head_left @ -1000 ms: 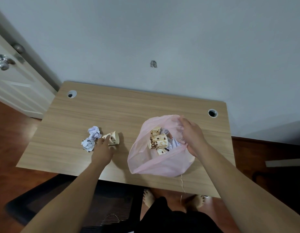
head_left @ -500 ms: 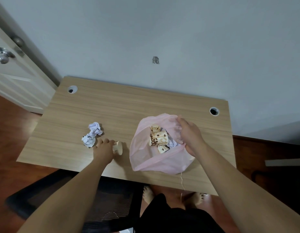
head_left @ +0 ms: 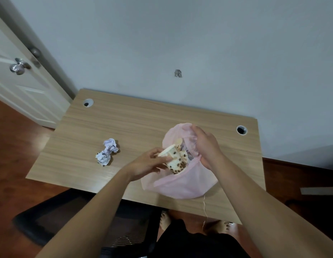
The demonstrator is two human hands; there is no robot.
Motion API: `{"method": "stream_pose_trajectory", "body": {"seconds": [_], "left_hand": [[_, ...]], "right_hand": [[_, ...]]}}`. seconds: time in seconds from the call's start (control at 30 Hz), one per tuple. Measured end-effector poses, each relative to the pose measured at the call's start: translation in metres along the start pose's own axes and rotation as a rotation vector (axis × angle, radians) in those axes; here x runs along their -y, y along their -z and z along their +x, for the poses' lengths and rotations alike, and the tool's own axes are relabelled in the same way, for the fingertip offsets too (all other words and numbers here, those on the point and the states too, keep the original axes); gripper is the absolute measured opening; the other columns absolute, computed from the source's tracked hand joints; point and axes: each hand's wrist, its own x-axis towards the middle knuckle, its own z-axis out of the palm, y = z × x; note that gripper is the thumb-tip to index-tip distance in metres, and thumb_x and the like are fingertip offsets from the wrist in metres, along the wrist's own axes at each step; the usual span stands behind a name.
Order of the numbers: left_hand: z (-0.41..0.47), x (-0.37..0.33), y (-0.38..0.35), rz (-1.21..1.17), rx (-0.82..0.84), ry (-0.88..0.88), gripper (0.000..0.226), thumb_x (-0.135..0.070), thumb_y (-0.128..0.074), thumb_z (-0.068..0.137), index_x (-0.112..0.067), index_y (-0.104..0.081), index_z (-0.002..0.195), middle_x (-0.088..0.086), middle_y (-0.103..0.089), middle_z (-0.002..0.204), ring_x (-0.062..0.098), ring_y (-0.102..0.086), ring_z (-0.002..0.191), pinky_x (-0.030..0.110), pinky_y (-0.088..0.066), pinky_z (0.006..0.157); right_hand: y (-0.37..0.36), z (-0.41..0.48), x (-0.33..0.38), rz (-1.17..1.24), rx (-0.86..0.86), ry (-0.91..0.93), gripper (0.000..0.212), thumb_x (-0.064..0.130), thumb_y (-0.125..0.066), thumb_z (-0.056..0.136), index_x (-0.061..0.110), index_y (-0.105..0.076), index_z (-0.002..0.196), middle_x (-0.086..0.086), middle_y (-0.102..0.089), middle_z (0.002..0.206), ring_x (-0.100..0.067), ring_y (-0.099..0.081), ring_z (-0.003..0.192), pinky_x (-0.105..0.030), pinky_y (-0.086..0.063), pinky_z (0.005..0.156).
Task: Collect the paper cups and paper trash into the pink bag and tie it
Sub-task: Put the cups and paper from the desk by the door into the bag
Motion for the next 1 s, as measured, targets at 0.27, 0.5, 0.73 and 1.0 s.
{"method": "stream_pose_trajectory", "body": {"seconds": [0.27, 0.5, 0.73, 1.0], "left_hand": [[0.019, 0.001, -0.032, 0.514, -0.376, 0.099, 0.046, -0.065, -0.077, 0.089, -0.019, -0.072, 0.093, -0.004, -0.076, 0.082, 0.01, -0.071, 0.073, 0.026, -0.054, 0.067], [-0.006, -0.031, 0.038, 0.646, -0.428, 0.311, 0.066, -0.074, -0.054, 0.098, -0.013, -0.078, 0.104, 0.0, -0.08, 0.108, 0.023, -0.068, 0.099, 0.034, -0.049, 0.088], [-0.043, -0.03, 0.123, 0.192, -0.681, 0.205, 0.032, -0.029, -0.057, 0.107, -0.001, -0.072, 0.107, 0.014, -0.083, 0.098, 0.023, -0.073, 0.066, 0.026, -0.045, 0.054], [-0.025, 0.037, 0.182, 0.494, -0.993, 0.356, 0.067, -0.044, -0.07, 0.095, -0.011, -0.051, 0.149, 0.024, -0.045, 0.149, 0.045, -0.053, 0.134, 0.045, -0.043, 0.113]], "right_hand": [[-0.031, 0.006, 0.019, 0.199, 0.012, -0.097, 0.028, 0.043, -0.078, 0.095, 0.017, -0.088, 0.093, -0.014, -0.075, 0.092, -0.029, -0.063, 0.077, -0.042, -0.051, 0.07], [-0.063, 0.021, 0.045, 0.185, 0.103, -0.051, 0.041, 0.05, -0.081, 0.094, 0.014, -0.085, 0.113, -0.01, -0.084, 0.111, -0.032, -0.078, 0.101, -0.054, -0.058, 0.097], [-0.09, 0.023, 0.022, 0.162, 0.146, -0.143, 0.069, 0.057, -0.091, 0.071, 0.01, -0.082, 0.12, -0.021, -0.08, 0.116, -0.04, -0.077, 0.1, -0.06, -0.057, 0.087], [-0.099, 0.032, 0.001, 0.058, 0.104, -0.15, 0.049, 0.056, -0.083, 0.085, 0.015, -0.084, 0.112, -0.014, -0.083, 0.113, -0.041, -0.08, 0.106, -0.061, -0.06, 0.095]]}}
